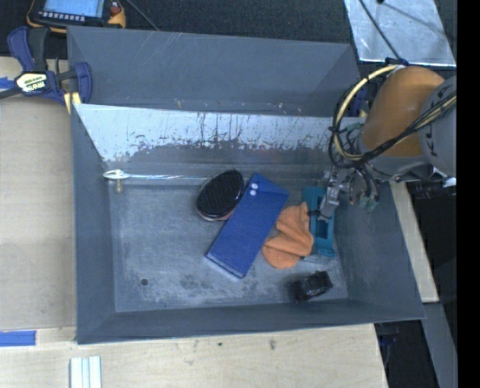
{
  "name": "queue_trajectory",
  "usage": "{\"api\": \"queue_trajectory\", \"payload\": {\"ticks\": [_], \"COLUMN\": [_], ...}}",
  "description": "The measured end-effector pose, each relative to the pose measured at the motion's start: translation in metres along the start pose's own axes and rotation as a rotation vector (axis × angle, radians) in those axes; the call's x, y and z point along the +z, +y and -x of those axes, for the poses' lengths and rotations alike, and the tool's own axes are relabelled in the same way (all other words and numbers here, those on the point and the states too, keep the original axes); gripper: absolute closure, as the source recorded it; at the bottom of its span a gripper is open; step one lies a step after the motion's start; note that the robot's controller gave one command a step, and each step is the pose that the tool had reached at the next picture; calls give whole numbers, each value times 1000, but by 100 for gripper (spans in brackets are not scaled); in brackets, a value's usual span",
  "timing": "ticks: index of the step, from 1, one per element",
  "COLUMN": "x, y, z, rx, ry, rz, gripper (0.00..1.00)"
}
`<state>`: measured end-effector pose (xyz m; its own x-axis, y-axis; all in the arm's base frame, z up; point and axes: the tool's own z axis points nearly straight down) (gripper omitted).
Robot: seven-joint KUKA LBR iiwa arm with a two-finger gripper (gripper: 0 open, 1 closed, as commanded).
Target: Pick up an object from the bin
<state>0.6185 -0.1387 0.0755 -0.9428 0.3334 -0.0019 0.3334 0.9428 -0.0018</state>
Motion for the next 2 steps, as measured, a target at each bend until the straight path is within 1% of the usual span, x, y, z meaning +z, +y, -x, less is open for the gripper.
{"api": "queue_trajectory", "payload": {"ticks": [2], "x": [-5], "y": [0], "z": [-1], "rx": [-1], "ry": [0], "rz": [0], "gripper": [100]}}
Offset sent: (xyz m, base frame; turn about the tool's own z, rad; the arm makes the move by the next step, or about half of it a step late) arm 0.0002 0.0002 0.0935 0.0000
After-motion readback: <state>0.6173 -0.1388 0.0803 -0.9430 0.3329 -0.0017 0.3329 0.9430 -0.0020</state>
